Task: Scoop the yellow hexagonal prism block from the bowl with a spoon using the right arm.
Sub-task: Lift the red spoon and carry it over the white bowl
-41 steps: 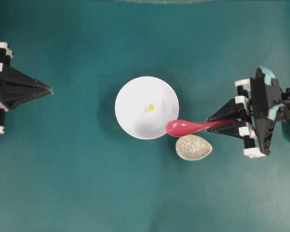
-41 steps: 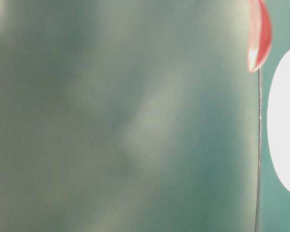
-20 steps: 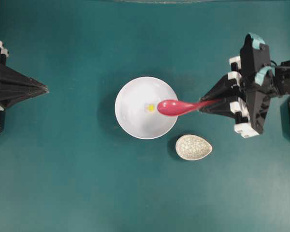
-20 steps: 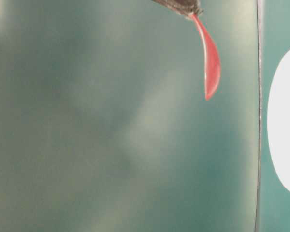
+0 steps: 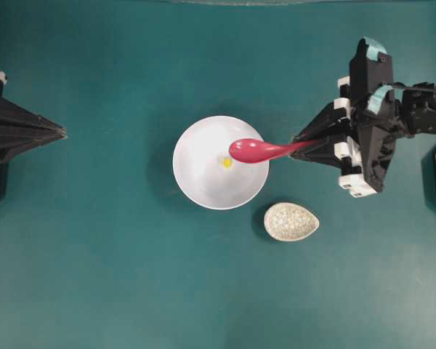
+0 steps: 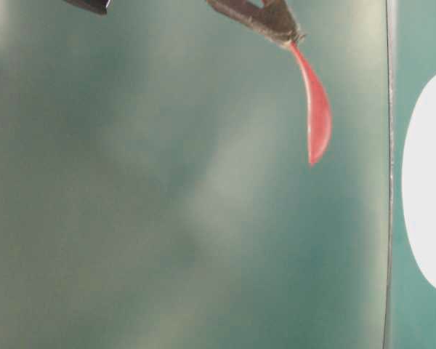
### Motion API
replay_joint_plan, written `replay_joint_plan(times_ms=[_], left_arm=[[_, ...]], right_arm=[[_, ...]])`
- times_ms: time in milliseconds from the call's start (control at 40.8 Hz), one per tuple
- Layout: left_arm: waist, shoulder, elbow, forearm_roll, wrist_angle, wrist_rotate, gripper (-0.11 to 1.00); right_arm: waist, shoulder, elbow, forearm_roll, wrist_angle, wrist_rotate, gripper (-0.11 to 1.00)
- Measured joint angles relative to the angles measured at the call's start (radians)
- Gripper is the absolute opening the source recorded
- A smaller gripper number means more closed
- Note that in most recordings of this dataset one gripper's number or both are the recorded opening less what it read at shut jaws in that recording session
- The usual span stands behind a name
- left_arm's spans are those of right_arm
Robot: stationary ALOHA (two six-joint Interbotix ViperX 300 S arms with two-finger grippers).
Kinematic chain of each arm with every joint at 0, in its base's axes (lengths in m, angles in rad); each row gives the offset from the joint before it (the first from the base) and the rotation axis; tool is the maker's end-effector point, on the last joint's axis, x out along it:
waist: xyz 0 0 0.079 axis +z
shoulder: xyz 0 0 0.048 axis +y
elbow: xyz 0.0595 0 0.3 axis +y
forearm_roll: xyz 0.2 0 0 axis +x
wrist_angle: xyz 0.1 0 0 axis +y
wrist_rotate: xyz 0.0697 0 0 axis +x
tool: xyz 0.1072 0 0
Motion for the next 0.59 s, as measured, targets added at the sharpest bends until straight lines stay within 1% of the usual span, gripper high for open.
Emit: replay_joint_plan(times_ms=[196, 417, 588], left_arm=[[0.000, 0.000, 0.000, 0.002, 0.011, 0.000, 0.02], [0.000, 0.000, 0.000, 0.002, 0.020, 0.000, 0.02], [0.000, -0.002, 0.000, 0.002, 0.020, 0.000, 0.02]], right_arm=[[-0.002, 0.048, -0.048, 0.000, 0.048, 0.006, 0.25], [-0.008, 0.126, -0.107, -0.003, 0.186, 0.011, 0.25], [-0.026, 0.195, -0.167, -0.006, 0.265, 0.037, 0.25]])
